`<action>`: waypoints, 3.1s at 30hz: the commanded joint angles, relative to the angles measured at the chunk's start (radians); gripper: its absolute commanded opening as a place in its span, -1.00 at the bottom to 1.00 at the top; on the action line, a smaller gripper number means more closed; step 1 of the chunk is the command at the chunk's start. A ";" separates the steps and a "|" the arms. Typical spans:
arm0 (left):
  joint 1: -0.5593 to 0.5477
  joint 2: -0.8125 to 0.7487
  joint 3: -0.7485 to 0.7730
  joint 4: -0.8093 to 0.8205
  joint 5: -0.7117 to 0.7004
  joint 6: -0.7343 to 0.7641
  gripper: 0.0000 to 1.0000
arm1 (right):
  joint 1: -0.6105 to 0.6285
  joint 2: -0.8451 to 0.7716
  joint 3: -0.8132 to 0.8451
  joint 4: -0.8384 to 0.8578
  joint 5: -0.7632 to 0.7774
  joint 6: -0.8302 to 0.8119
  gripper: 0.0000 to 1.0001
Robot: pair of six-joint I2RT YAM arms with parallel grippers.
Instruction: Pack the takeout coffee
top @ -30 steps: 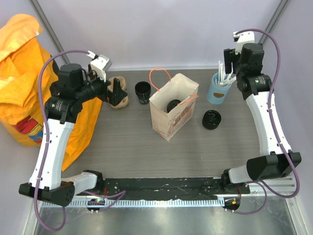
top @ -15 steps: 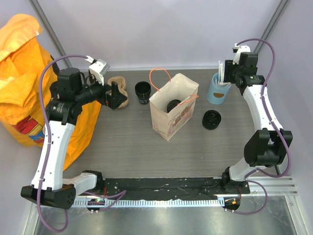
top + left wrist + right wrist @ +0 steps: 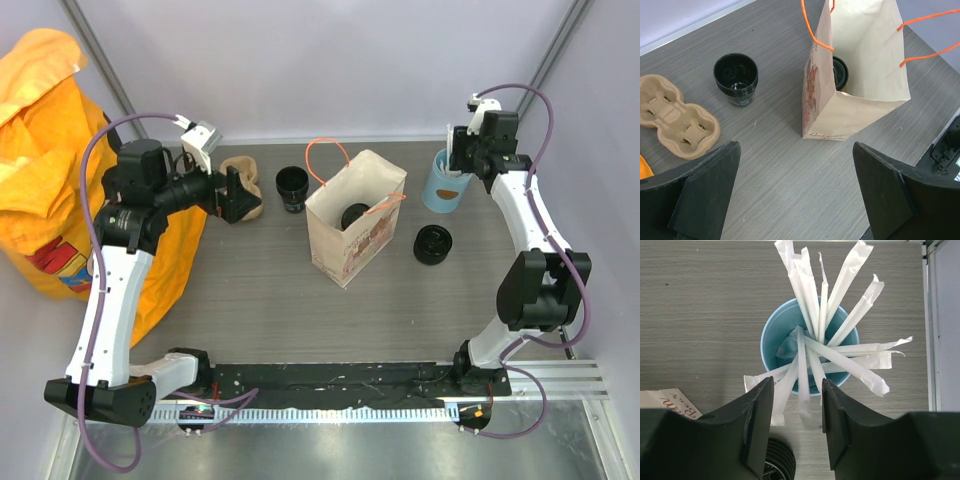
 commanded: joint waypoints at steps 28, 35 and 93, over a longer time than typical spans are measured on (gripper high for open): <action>0.027 -0.004 -0.017 0.067 0.084 -0.025 1.00 | 0.000 0.009 -0.048 0.065 0.023 -0.005 -0.49; 0.033 -0.006 -0.020 0.071 0.091 -0.025 0.99 | 0.000 -0.011 -0.043 0.065 0.023 -0.002 -0.70; 0.055 0.008 -0.043 0.091 0.132 -0.036 0.99 | 0.018 -0.299 0.449 -0.587 -0.953 -0.056 -0.79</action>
